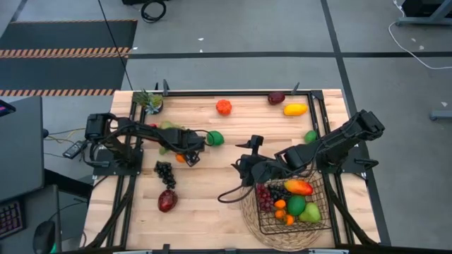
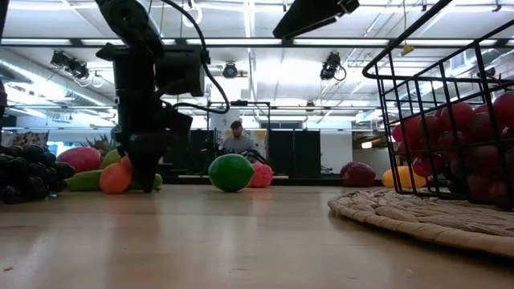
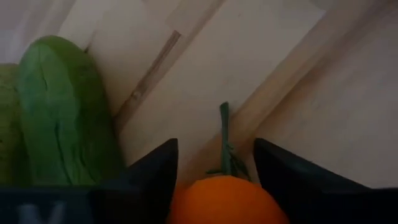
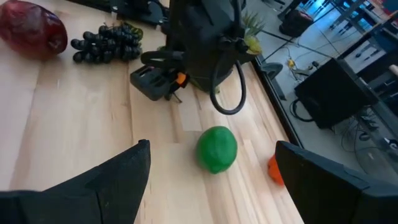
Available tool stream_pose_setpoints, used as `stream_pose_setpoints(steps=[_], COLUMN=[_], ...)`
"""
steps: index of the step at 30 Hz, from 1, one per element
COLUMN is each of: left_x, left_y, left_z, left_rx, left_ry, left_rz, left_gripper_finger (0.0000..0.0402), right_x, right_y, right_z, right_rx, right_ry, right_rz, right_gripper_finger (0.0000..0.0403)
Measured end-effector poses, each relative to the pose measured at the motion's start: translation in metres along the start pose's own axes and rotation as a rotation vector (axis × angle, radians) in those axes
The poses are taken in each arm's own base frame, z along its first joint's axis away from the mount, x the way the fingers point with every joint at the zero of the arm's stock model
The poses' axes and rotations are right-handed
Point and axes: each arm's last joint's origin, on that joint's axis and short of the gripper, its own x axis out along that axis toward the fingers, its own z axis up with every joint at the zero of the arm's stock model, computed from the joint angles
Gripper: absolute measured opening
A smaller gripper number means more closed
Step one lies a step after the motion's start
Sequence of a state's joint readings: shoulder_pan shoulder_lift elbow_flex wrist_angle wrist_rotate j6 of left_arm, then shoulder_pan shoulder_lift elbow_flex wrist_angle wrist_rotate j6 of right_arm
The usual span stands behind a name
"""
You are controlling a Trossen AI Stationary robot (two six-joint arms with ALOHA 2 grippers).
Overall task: Build produce basket
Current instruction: Put the orange tangerines into the black wire basket
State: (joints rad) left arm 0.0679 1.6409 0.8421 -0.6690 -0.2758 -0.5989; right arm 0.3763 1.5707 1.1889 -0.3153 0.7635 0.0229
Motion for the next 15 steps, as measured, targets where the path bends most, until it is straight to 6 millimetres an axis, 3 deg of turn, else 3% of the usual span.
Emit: stream_pose_setpoints(steps=[7, 15], left_x=[0.0, -0.0005], left_y=[-0.0013, -0.0049], left_z=[0.0022, 0.0088], left_rx=[-0.027, -0.042], left_ry=[-0.026, -0.099], left_rz=[-0.009, -0.035], left_gripper_finger=[0.0179, 0.0178], right_x=[0.0003, 0.0002], right_y=[-0.0003, -0.0002], right_z=[0.0, -0.0002], right_rx=[-0.008, 0.022], right_ry=[0.0, 0.002], right_rz=[-0.001, 0.0], right_gripper_finger=[0.0348, 0.0348])
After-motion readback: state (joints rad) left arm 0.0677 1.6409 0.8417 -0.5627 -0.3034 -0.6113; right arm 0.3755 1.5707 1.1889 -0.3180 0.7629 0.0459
